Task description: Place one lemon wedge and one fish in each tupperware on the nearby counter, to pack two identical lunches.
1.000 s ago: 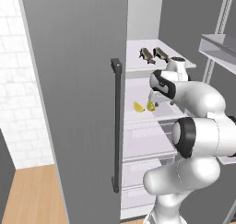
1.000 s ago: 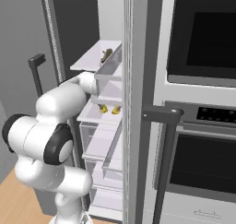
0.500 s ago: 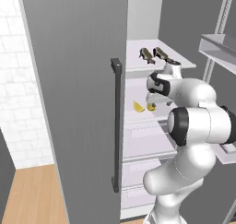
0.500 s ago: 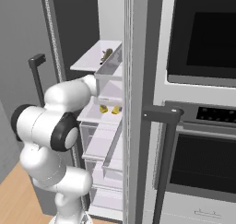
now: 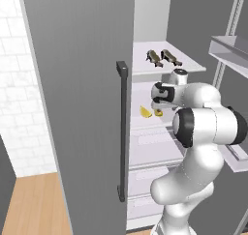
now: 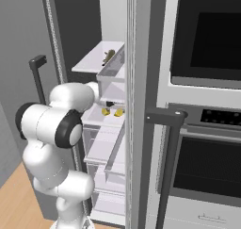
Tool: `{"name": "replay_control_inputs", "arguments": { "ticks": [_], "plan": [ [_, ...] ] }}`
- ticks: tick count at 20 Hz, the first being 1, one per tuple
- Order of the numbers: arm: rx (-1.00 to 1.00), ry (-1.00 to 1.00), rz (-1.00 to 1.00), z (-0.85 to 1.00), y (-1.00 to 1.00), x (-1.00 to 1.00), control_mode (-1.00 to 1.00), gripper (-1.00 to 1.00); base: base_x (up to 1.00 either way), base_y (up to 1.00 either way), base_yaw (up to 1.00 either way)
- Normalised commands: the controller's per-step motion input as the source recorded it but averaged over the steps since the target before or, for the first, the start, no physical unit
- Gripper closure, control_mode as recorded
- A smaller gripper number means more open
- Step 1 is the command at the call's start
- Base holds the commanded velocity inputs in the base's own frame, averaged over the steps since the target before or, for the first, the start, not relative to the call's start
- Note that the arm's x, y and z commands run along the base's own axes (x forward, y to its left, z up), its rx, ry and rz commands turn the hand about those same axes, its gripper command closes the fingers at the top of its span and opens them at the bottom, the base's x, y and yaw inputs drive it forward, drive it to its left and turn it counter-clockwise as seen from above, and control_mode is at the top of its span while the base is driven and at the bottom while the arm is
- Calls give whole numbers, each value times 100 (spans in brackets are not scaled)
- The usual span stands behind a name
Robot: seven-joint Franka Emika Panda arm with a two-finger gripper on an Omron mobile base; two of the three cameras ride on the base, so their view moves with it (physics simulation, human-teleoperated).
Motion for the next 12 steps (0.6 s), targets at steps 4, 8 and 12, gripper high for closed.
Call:
{"name": "replay_control_inputs", "arguments": {
  "ticks": [4, 8, 12],
  "plan": [
    [0, -1, 0, -20, 0, 40, -100, -100, 0, 0, 0],
    [0, 0, 0, -37, 0, 28, -100, -100, 0, 0, 0],
    [0, 0, 0, -12, 0, 50, -100, -100, 0, 0, 0]
  ]
}}
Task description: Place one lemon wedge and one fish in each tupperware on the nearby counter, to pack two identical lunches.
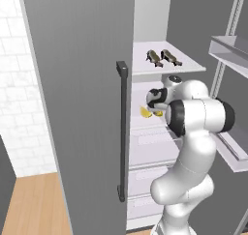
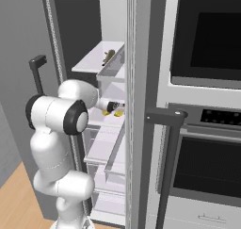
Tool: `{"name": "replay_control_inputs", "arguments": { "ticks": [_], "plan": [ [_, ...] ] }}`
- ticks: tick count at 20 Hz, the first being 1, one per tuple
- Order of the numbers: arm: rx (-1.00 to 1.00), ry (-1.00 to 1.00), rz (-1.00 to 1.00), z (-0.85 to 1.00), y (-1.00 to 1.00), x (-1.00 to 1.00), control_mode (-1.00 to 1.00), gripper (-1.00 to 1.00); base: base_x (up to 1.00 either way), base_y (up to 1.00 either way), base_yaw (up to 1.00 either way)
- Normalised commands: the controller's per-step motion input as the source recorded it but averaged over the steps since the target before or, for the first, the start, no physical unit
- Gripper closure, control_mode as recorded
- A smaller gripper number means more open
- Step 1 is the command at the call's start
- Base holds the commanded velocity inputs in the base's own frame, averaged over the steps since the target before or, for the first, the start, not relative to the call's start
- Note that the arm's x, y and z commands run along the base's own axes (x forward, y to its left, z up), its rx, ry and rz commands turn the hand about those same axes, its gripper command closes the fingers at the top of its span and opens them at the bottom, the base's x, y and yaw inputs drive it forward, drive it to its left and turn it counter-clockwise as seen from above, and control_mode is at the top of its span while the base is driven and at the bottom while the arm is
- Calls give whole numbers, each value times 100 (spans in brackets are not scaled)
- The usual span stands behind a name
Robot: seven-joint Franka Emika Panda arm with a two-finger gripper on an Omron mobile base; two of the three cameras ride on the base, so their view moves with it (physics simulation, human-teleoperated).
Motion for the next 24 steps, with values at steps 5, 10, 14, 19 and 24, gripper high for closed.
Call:
{"name": "replay_control_inputs", "arguments": {
  "ticks": [5, 10, 14, 19, 24],
  "plan": [
    [0, 0, 0, -1, 0, 59, -100, -100, 0, 0, 0],
    [0, 0, 0, -31, 0, 16, -100, -100, 0, 0, 0],
    [0, 0, 0, -24, 0, -3, -100, -100, 0, 0, 0],
    [0, 0, 0, 0, 0, -11, -100, -100, 0, 0, 0],
    [0, 0, 0, -1, 0, -25, -100, -100, 0, 0, 0]
  ]
}}
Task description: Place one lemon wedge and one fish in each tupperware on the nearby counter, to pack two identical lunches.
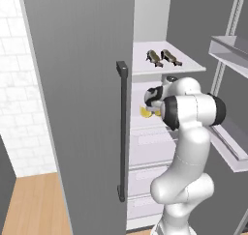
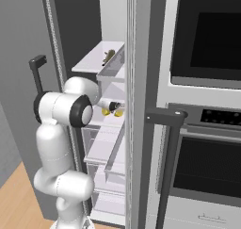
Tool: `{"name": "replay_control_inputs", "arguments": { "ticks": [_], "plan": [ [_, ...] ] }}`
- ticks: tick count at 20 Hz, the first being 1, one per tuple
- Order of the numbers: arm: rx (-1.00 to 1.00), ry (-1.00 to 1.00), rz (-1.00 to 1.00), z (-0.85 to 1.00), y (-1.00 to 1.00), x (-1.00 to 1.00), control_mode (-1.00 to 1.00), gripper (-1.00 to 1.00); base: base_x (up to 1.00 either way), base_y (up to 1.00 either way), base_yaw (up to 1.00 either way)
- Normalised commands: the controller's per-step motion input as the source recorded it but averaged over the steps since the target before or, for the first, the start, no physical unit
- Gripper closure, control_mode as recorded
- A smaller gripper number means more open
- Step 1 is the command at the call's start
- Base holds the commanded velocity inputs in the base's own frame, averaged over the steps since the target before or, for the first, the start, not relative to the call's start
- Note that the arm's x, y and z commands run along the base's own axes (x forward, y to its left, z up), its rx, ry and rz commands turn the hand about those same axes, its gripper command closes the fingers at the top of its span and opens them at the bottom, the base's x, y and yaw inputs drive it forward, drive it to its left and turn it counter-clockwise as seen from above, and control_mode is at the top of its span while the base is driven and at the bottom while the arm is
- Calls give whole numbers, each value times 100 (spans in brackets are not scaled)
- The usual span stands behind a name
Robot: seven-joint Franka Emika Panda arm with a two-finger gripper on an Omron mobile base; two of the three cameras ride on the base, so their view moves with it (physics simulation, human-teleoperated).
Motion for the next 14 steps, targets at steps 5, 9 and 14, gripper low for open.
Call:
{"name": "replay_control_inputs", "arguments": {
  "ticks": [5, 9, 14],
  "plan": [
    [0, 0, 0, -6, 1, 6, -100, -100, 0, 0, 0],
    [0, 0, 0, -37, 0, 9, -100, -100, 0, 0, 0],
    [1, 3, 0, -46, 2, 0, -100, -100, 0, 0, 0]
  ]
}}
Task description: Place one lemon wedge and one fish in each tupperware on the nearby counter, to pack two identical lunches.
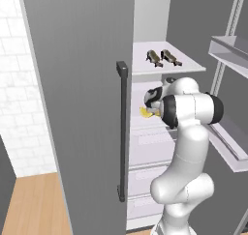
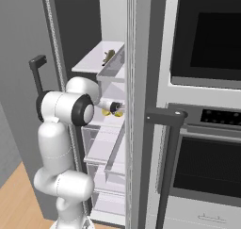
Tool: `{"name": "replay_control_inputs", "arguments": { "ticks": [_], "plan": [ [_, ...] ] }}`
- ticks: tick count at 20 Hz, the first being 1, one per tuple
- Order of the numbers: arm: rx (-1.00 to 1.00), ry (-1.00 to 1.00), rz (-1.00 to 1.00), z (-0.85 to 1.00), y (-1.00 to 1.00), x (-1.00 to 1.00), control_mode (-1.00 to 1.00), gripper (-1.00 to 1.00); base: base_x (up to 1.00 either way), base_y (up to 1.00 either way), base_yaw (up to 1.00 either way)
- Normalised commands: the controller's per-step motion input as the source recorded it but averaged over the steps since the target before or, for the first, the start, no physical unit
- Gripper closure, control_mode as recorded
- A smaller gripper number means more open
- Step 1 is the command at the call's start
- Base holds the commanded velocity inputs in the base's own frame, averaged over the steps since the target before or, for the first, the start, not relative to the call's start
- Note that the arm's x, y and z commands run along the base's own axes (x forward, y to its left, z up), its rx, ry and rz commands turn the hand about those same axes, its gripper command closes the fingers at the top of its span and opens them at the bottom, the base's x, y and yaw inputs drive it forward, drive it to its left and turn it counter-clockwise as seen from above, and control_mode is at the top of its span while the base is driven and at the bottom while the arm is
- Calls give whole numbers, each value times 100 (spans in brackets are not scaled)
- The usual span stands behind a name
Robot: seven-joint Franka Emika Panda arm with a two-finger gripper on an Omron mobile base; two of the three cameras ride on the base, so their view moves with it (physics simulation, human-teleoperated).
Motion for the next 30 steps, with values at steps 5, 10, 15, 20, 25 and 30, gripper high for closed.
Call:
{"name": "replay_control_inputs", "arguments": {
  "ticks": [5, 10, 15, 20, 25, 30],
  "plan": [
    [1, 2, 0, -19, 6, 0, -100, 100, 0, 0, 0],
    [1, 5, 0, -13, 5, 0, -100, 100, 0, 0, 0],
    [0, 7, 0, -5, 0, 0, -100, 100, 0, 0, 0],
    [0, 0, 0, -2, 6, -54, -100, 100, 0, 0, 0],
    [0, -10, 0, 1, 4, -96, -100, 100, 0, 0, 0],
    [0, -3, 0, 31, 14, -79, -100, 100, 0, 0, 0]
  ]
}}
